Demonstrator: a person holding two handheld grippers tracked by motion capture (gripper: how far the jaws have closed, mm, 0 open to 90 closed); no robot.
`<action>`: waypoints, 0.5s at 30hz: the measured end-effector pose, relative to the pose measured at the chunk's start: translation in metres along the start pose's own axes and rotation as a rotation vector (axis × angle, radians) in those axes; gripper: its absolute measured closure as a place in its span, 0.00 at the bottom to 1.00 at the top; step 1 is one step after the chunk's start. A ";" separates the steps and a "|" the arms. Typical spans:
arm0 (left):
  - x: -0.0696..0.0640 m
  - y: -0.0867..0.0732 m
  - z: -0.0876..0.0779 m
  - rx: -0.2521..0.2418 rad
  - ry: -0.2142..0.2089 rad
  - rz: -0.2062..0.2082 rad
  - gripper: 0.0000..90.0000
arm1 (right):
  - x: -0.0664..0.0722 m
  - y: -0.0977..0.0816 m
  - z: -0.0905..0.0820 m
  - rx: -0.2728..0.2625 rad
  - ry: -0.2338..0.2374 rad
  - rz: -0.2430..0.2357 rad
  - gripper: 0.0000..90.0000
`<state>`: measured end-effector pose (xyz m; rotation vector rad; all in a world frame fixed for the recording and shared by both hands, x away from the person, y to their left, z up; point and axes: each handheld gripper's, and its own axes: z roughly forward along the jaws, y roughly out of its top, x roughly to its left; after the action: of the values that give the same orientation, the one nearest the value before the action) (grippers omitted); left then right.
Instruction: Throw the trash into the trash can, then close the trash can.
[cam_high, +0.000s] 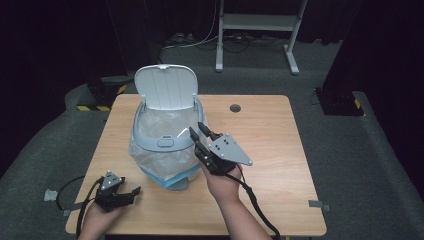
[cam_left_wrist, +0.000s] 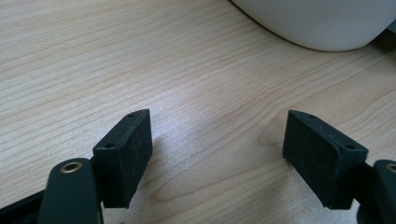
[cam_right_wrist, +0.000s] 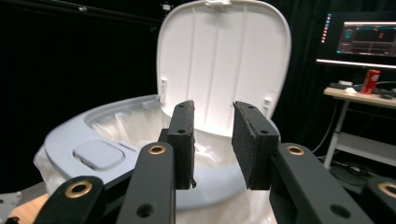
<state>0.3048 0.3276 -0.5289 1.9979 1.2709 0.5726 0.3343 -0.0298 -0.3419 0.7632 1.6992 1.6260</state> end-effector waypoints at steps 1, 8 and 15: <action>0.000 0.000 0.000 0.000 -0.001 0.000 0.27 | -0.002 -0.002 -0.003 0.005 -0.007 -0.003 0.77; 0.000 0.000 -0.001 -0.007 -0.005 -0.002 0.32 | -0.018 -0.022 -0.020 0.049 -0.056 0.005 0.75; 0.001 -0.001 -0.002 -0.018 -0.002 -0.010 0.43 | -0.035 -0.059 -0.030 0.140 -0.115 -0.021 0.72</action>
<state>0.3029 0.3295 -0.5281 1.9757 1.2699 0.5747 0.3338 -0.0798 -0.3984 0.8869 1.7456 1.4322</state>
